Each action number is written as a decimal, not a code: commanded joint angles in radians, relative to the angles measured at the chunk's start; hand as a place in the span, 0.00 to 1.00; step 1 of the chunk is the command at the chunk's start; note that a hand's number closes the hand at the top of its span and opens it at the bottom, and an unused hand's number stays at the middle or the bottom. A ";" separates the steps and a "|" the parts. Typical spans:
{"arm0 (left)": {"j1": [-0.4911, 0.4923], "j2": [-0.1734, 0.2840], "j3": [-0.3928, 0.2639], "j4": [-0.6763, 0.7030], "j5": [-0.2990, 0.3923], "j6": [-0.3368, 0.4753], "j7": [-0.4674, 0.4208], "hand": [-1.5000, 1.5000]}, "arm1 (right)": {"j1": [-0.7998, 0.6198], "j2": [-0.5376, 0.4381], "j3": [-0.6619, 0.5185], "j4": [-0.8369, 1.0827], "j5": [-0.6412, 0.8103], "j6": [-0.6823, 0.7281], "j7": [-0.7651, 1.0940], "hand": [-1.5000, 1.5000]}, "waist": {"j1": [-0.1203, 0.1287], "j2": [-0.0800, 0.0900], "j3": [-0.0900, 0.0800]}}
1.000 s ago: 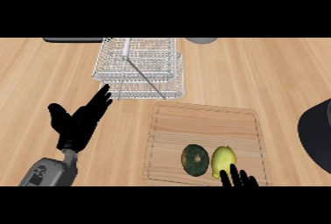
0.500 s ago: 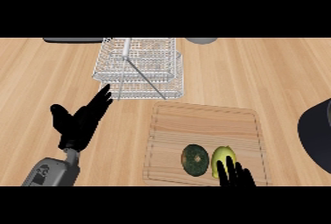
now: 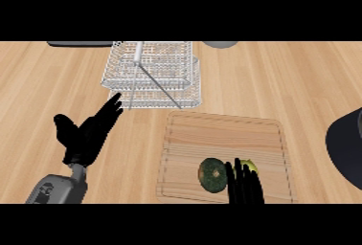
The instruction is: Pick the squash from the cutting board and place it in the tiered basket
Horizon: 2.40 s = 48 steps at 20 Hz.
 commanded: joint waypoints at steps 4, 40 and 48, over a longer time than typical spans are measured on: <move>0.012 -0.056 0.009 -0.004 -0.060 -0.012 -0.015 0.50 | -0.023 -0.027 -0.015 0.073 -0.059 -0.108 -0.010 0.00 | -0.004 0.000 0.000; -0.016 -0.114 0.097 0.034 -0.132 -0.088 0.000 0.50 | -0.359 0.055 -0.153 0.467 -0.248 -0.095 -0.078 1.00 | -0.004 0.004 0.000; -0.018 -0.106 0.103 0.012 -0.118 -0.101 0.029 0.50 | -0.352 0.057 -0.094 0.247 -0.226 0.233 0.356 1.00 | -0.007 0.000 -0.001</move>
